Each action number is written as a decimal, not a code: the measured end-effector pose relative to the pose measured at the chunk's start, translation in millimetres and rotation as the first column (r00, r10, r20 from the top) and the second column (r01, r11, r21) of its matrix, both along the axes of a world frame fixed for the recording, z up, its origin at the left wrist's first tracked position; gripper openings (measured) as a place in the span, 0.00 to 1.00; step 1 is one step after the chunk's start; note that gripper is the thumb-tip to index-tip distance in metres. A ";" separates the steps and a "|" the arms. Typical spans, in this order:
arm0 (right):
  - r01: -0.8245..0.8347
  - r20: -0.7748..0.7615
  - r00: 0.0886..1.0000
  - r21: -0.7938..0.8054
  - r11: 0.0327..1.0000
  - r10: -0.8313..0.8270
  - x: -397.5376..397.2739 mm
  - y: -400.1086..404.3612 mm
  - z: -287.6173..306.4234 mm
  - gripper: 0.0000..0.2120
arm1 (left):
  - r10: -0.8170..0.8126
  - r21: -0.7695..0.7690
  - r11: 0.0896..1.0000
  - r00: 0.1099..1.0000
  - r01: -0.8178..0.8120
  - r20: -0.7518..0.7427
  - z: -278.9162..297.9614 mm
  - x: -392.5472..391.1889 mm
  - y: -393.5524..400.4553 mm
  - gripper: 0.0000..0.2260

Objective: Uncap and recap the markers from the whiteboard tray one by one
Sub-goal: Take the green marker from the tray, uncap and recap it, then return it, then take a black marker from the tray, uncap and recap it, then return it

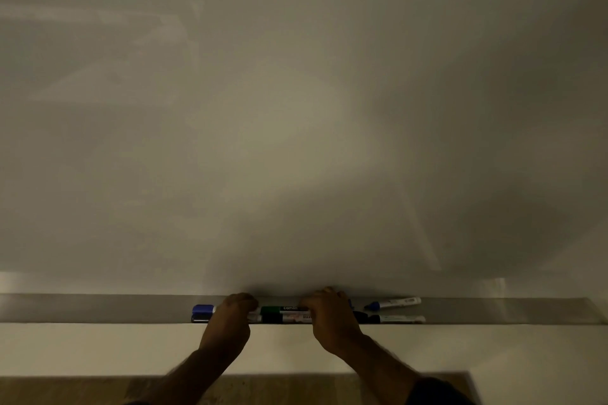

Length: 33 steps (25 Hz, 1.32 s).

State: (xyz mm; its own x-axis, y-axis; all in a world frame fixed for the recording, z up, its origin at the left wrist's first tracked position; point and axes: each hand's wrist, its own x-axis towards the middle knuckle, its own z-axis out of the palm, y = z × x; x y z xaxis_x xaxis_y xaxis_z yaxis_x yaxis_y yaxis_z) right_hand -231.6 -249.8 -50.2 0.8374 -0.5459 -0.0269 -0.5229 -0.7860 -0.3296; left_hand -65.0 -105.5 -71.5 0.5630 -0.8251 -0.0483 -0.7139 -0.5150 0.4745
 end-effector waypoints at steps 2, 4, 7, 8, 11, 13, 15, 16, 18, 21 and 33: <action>0.004 0.035 0.999 -0.005 1.000 -0.004 -4.5 -4.3 0.9 0.15 | 0.002 -0.016 1.000 1.000 -0.001 0.016 -0.6 -0.8 0.2 0.15; 0.007 0.089 0.996 -0.006 1.000 -0.006 -14.4 -11.5 3.2 0.11 | -0.005 -0.038 0.999 0.999 0.007 0.043 1.1 -3.2 -1.7 0.15; 0.042 0.185 0.982 -0.014 0.999 -0.039 -38.1 -28.5 9.3 0.08 | -0.032 -0.046 0.998 0.993 0.038 0.115 9.4 -11.7 -8.7 0.15; 0.060 0.214 0.975 -0.010 0.998 -0.057 -47.5 -35.2 11.5 0.08 | -0.046 -0.060 0.997 0.990 0.055 0.136 12.8 -16.5 -12.4 0.16; 0.113 0.247 0.963 0.011 0.994 -0.113 -75.6 -55.8 16.0 0.07 | -0.121 -0.160 0.976 0.978 0.149 0.173 23.0 -38.2 -28.4 0.14; 0.150 0.263 0.952 0.036 0.988 -0.155 -91.3 -67.9 16.8 0.08 | -0.179 -0.203 0.955 0.965 0.217 0.193 27.6 -55.5 -41.7 0.12; 0.188 0.265 0.944 0.056 0.981 -0.196 -107.4 -77.7 17.1 0.08 | -0.232 -0.223 0.935 0.952 0.274 0.197 31.2 -74.8 -56.5 0.10; 0.197 0.251 0.946 0.055 0.979 -0.205 -113.4 -81.1 17.2 0.07 | -0.263 -0.223 0.926 0.945 0.304 0.196 32.5 -83.1 -62.8 0.09; 0.195 0.203 0.959 0.033 0.980 -0.198 -124.1 -85.8 16.7 0.06 | -0.343 -0.192 0.903 0.915 0.384 0.213 33.2 -100.0 -75.7 0.09; 0.167 0.082 0.983 -0.021 0.986 -0.165 -138.0 -90.3 12.2 0.08 | -0.443 -0.072 0.880 0.865 0.470 0.236 30.8 -126.9 -96.0 0.11; 0.069 -0.102 0.992 -0.047 0.997 -0.073 -166.1 -103.0 -4.6 0.14 | -0.420 0.192 0.906 0.855 0.377 0.305 4.1 -157.8 -118.7 0.12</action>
